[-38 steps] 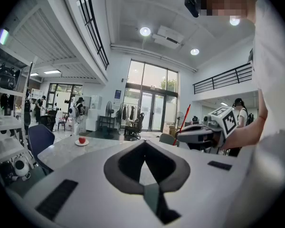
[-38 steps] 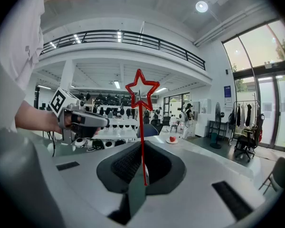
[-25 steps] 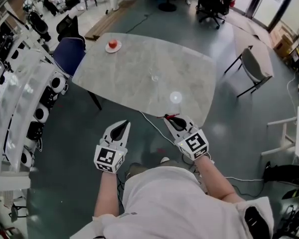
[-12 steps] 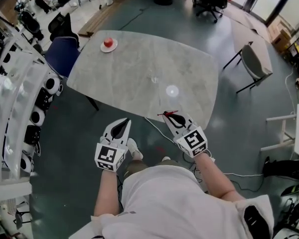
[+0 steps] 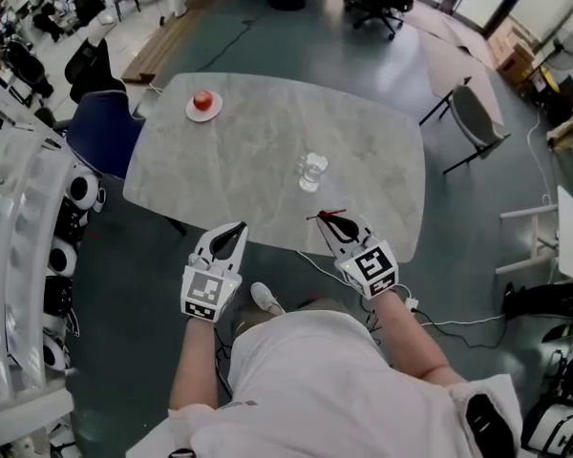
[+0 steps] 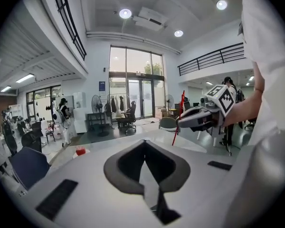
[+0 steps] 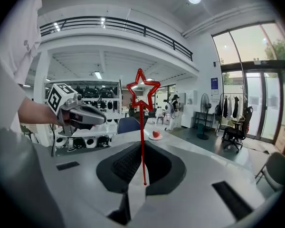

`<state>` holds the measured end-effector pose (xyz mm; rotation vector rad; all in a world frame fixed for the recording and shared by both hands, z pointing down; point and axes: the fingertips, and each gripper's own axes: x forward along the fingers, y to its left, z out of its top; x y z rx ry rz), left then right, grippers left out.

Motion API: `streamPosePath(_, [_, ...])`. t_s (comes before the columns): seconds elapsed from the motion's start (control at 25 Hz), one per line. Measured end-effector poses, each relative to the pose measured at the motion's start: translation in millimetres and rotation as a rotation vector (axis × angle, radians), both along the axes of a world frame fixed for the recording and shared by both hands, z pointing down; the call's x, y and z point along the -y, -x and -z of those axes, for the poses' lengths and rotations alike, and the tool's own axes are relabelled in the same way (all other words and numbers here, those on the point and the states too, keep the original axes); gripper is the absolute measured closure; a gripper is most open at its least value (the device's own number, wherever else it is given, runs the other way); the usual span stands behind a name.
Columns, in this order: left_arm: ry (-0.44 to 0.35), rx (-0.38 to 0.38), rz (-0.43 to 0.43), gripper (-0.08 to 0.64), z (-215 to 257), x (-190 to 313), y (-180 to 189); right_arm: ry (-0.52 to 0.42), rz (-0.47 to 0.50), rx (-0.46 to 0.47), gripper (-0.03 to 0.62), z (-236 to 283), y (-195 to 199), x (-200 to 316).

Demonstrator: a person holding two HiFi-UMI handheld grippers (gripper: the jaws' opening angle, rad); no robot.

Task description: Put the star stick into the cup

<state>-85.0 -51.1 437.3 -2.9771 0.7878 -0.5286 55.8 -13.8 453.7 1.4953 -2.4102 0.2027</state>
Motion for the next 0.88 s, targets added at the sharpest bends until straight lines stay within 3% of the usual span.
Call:
streamPosePath(0.32, [0.019,0.009,-0.044,0.558,-6,52,40,0.011,-0.072,-0.022,0.568,-4,21,52])
streamPosePath(0.56, [0.043,0.038,-0.047,0.558,-17,67,49,0.039,-0.125,-0.027,0.568,-14,0,78])
streamPosePath(0.88, [0.064,0.077,0.029,0.558,-22,87,47,0.066,-0.112,-0.077,0.568,-22,-43,119])
